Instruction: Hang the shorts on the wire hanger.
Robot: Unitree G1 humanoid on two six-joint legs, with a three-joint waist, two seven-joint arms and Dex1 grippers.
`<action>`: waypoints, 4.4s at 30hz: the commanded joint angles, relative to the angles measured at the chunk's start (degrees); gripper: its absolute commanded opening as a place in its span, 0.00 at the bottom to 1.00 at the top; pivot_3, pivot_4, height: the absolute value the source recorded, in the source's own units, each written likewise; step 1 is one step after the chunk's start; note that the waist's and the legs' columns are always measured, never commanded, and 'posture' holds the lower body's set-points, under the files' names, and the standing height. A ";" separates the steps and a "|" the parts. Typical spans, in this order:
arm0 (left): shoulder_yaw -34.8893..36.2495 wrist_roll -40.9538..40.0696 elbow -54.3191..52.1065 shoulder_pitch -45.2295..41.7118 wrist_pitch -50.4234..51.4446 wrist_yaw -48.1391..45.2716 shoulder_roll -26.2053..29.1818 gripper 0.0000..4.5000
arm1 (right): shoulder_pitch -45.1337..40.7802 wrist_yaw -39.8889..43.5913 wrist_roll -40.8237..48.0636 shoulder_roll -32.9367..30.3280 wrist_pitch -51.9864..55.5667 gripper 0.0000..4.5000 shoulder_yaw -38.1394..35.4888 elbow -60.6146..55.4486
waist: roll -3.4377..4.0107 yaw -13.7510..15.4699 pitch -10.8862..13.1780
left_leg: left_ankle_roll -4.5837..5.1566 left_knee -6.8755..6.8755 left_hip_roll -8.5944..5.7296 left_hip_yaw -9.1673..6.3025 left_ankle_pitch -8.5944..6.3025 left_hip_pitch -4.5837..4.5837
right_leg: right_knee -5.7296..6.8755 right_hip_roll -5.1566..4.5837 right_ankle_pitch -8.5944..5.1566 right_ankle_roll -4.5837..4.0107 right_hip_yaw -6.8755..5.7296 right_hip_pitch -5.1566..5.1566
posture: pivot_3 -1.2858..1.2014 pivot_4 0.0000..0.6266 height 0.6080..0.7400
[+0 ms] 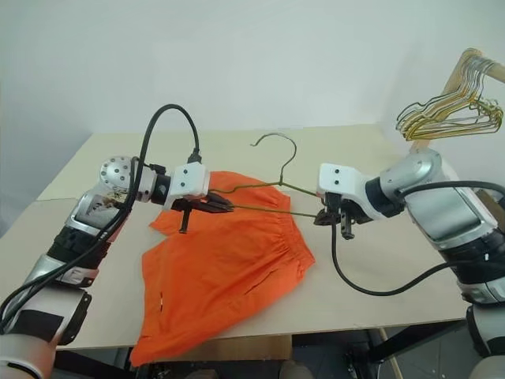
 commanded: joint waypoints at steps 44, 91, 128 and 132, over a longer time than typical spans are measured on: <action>17.37 -22.00 -21.40 18.45 14.30 0.81 7.82 1.00 | 24.73 -13.07 30.04 -2.02 46.19 0.00 -17.63 8.13 | 0.04 2.80 -0.08 | 0.01 -0.01 0.01 -0.01 -0.01 0.18 | 0.04 0.09 0.00 0.00 0.03 0.19 | 0.53 0.00 1.00; 18.49 -19.80 -25.48 22.03 11.94 7.97 9.52 1.00 | -2.85 -4.60 11.64 19.51 28.40 0.00 -2.86 53.00 | -0.01 5.22 -0.10 | -0.01 -0.04 -0.04 0.01 0.00 0.24 | 0.10 0.10 0.02 -0.03 -0.03 0.18 | 0.58 0.00 1.00; 17.67 -19.25 -26.55 24.49 10.14 8.45 8.95 1.00 | -9.25 -2.92 8.62 17.46 31.65 0.00 4.44 46.69 | -0.01 6.20 -0.09 | -0.01 -0.13 -0.02 0.00 0.01 0.16 | -0.11 0.11 0.05 -0.09 -0.11 0.15 | 0.57 0.00 1.00; 18.15 -19.22 -27.47 25.44 10.32 9.40 8.96 1.00 | -12.56 -2.46 4.18 21.61 26.61 0.00 5.97 56.87 | -0.01 6.25 -0.09 | -0.02 -0.13 -0.02 0.00 0.01 0.15 | -0.09 0.11 0.05 -0.09 -0.11 0.13 | 0.58 0.00 1.00</action>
